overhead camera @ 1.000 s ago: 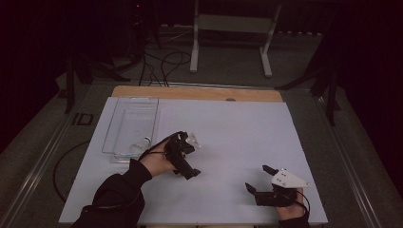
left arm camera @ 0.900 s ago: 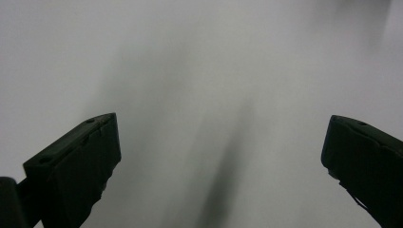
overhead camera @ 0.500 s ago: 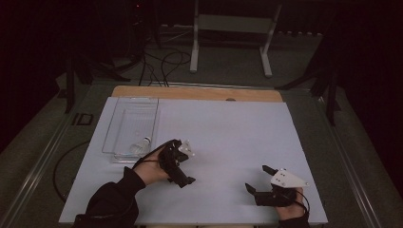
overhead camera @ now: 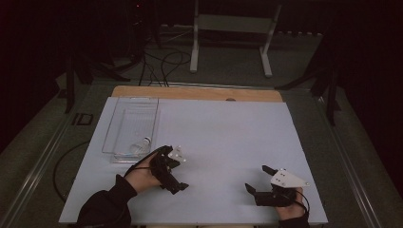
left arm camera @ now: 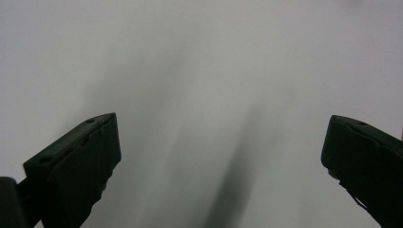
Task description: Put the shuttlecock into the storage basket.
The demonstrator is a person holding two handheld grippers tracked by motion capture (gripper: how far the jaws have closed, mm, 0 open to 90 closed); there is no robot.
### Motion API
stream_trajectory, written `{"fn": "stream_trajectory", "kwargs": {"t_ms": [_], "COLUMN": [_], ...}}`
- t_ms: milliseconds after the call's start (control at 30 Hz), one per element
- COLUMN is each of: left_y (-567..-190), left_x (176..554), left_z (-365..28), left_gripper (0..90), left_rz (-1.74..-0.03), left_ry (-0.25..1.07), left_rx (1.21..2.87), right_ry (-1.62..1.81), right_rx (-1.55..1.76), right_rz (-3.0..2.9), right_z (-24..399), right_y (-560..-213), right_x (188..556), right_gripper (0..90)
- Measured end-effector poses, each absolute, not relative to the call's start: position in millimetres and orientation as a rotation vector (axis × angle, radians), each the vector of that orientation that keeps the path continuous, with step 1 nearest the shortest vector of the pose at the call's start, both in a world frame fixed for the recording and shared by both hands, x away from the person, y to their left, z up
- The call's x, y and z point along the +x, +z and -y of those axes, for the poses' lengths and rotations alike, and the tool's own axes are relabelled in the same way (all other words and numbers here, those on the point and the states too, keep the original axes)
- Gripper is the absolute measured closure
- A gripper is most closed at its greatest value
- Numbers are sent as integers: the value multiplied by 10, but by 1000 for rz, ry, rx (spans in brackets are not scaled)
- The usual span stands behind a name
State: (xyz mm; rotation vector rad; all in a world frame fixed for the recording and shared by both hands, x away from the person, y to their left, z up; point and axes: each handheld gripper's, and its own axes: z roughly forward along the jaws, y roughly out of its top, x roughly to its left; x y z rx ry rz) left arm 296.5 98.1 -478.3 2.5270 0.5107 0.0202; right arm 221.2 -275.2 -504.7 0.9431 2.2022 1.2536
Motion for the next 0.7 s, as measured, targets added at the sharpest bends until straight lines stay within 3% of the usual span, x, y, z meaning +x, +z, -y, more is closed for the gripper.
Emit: {"fn": "stream_trajectory", "kwargs": {"t_ms": [700], "left_y": [-4907], "left_x": [2759], "left_z": [-1351], "left_gripper": [1], "left_rz": [-578], "left_ry": [28], "left_rx": [2469], "right_ry": [1249], "right_rx": [940], "right_rz": [-2201], "right_z": [2747], "right_y": [-5045], "right_x": [2213], "right_gripper": [102]}}
